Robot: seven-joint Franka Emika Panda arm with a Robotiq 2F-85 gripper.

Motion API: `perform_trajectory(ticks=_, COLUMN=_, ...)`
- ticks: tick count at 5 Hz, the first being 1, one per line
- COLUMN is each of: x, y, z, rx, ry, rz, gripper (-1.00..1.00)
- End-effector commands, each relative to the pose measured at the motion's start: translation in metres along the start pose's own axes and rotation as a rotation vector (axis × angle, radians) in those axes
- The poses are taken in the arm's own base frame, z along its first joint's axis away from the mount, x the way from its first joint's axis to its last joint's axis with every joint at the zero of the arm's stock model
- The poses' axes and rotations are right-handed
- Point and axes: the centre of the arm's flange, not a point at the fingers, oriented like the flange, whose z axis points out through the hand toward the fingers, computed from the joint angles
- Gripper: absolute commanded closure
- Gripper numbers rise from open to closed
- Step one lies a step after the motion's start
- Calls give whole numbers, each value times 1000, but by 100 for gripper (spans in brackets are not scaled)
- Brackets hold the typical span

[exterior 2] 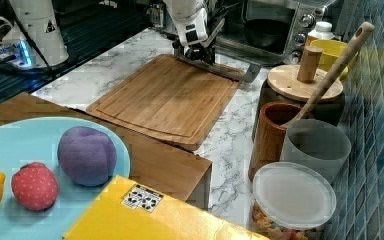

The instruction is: Close the oven.

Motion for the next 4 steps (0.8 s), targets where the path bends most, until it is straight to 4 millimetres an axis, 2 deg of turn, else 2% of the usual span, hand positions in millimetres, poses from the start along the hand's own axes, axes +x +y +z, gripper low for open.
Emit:
perform_trajectory(ticks=1, x=-29, y=-222, z=-45, rx=144, ry=110, rz=-293, gripper=100)
perform_trajectory(ticks=2, x=-37, y=-258, z=-50, rx=97, ry=134, rz=-325, gripper=100)
perform_trajectory(ticks=3, x=-37, y=-284, z=-39, rx=-13, ry=138, rz=-318, gripper=100)
perform_trajectory(ticks=4, x=-38, y=-303, z=-41, rx=-79, ry=170, rz=-292, gripper=100)
